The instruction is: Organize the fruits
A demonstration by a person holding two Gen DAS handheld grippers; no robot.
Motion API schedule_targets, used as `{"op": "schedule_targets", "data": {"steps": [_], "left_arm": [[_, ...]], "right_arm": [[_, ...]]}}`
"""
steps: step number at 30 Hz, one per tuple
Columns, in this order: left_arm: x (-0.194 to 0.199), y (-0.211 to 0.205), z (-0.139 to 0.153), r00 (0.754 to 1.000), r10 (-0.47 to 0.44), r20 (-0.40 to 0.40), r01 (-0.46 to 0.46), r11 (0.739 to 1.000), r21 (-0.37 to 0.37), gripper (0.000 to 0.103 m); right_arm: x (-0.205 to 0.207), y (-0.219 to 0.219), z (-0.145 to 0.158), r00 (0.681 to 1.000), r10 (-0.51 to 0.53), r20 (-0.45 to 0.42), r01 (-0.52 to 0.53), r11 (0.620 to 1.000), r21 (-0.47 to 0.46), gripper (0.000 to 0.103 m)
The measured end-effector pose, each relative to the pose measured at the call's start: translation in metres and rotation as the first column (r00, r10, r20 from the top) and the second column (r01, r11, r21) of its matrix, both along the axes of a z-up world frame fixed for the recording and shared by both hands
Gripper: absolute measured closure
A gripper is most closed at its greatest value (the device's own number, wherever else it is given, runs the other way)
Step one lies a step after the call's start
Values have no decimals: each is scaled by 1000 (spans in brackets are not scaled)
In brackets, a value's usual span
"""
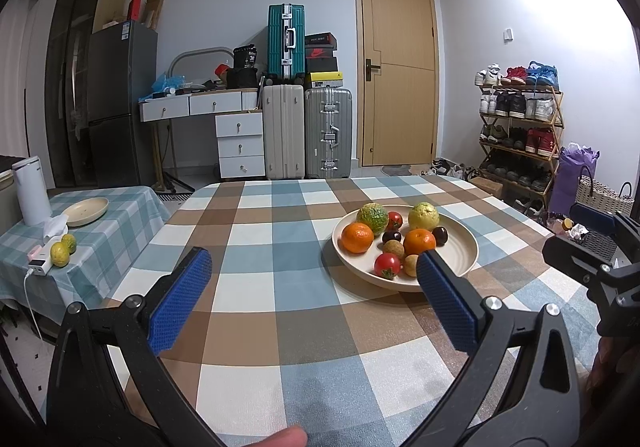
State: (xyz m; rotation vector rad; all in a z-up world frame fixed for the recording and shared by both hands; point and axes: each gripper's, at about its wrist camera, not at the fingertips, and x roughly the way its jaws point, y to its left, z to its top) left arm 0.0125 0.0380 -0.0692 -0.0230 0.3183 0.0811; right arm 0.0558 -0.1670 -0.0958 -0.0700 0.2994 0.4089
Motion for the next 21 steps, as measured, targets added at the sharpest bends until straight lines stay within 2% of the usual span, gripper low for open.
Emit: {"op": "schedule_targets", "data": {"steps": [21], "left_arm": [[2, 0, -4, 1000, 0, 1, 0, 1000, -1, 1]], "right_arm": [[0, 0, 0, 1000, 0, 0, 0, 1000, 0, 0]]}}
